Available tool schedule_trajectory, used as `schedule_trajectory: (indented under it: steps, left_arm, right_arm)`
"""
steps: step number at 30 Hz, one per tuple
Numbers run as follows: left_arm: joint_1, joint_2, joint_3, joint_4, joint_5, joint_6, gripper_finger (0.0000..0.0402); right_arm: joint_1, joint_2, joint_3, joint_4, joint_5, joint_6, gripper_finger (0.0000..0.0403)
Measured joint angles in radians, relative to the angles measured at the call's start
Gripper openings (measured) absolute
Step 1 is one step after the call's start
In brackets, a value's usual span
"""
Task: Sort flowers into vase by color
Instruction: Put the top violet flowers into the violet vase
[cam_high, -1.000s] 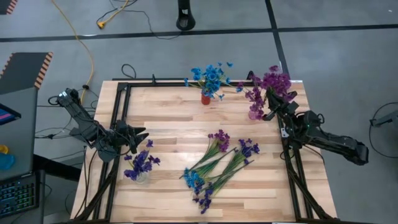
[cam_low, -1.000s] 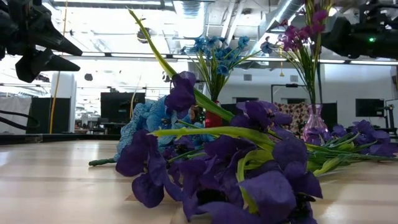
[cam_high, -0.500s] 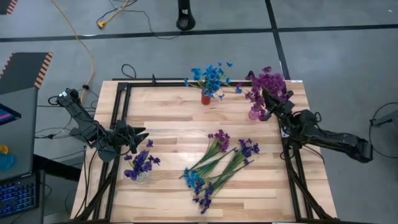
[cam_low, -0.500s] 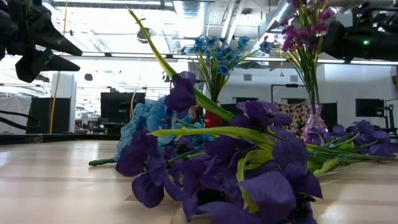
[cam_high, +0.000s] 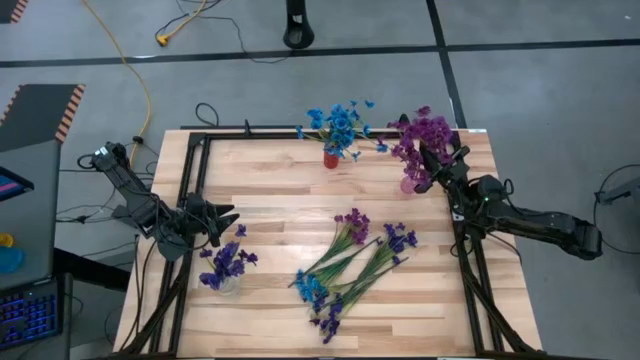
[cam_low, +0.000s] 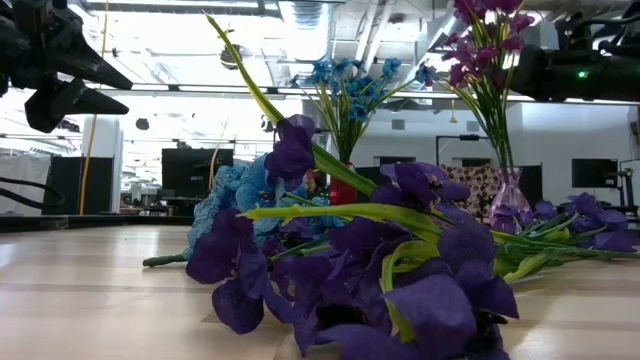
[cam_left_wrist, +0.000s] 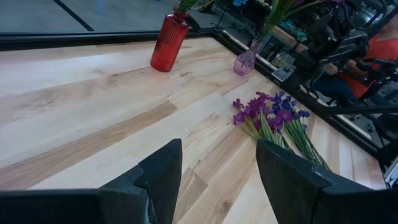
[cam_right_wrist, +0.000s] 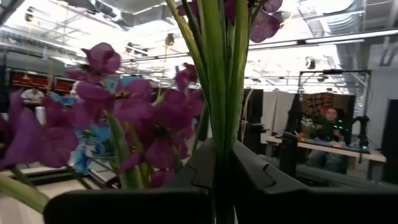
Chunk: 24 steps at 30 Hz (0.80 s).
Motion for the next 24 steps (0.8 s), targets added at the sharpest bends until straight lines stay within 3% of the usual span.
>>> schedule_trajectory:
  steps: [24]
  left_arm:
    - [0.0, 0.0, 0.0, 0.0, 0.0, 0.0, 0.0194]
  right_arm:
    - [0.0, 0.0, 0.016, -0.018, 0.003, 0.0, 0.0062]
